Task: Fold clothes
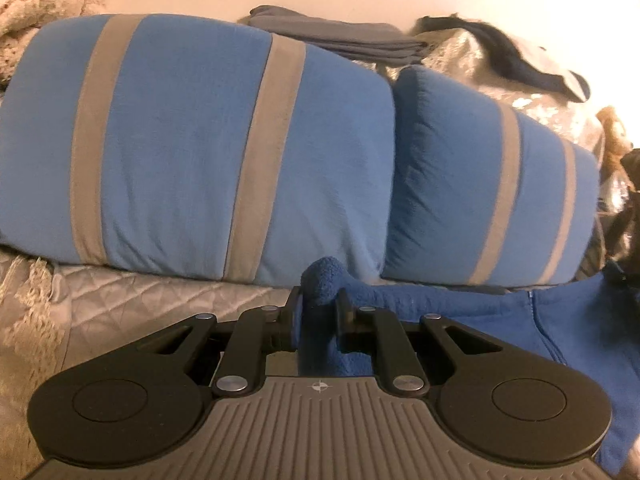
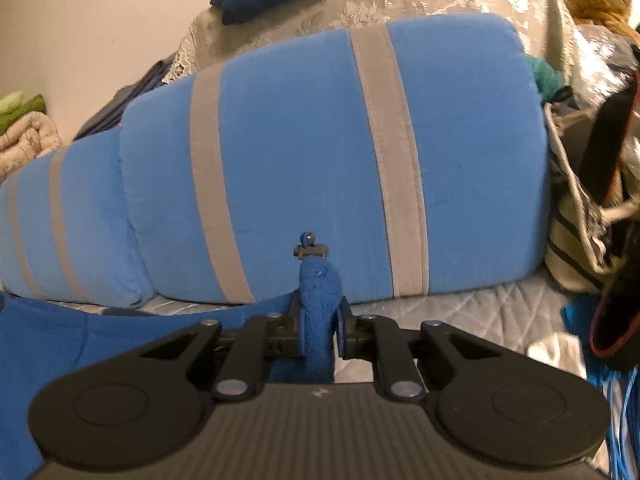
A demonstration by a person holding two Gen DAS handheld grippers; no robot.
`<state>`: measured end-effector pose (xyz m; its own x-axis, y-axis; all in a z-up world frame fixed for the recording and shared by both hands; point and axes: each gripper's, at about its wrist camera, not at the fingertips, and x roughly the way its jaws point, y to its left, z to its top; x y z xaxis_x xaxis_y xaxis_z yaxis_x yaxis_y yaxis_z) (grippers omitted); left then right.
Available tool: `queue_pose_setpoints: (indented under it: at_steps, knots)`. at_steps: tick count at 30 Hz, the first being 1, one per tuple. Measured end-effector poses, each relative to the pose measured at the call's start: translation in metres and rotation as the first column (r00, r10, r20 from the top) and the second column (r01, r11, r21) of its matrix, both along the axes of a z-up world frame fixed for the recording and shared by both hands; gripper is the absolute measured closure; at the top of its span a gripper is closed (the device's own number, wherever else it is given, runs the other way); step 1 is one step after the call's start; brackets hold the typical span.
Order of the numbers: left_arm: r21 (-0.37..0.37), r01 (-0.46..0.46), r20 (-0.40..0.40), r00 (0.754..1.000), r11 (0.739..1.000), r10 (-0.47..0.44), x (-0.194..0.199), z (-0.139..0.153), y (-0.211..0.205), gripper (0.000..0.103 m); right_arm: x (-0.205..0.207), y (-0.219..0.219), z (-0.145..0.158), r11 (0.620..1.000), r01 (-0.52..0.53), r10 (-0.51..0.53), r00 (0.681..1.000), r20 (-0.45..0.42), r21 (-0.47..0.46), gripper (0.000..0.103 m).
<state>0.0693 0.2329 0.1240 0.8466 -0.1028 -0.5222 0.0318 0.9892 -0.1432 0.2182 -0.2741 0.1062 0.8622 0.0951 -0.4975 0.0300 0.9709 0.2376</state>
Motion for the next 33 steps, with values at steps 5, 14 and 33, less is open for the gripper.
queue_pose_setpoints:
  at_steps: [5,14,33]
  knots:
    - [-0.015,-0.030,-0.024,0.999,0.999,0.030,0.039,-0.020,0.006,0.088,0.035,0.001,-0.018,0.999,0.003,-0.004,0.999,-0.045,-0.032,0.089]
    - [0.109,-0.043,-0.204,0.977,0.993,0.065,0.089,-0.090,-0.004,0.082,0.074,0.009,-0.063,0.995,0.029,-0.049,0.974,-0.221,-0.091,0.056]
    - [0.197,-0.116,-0.093,0.986,0.974,0.136,-0.033,-0.014,-0.116,0.039,-0.051,0.128,-0.008,0.988,-0.048,0.049,0.999,0.005,-0.146,0.000]
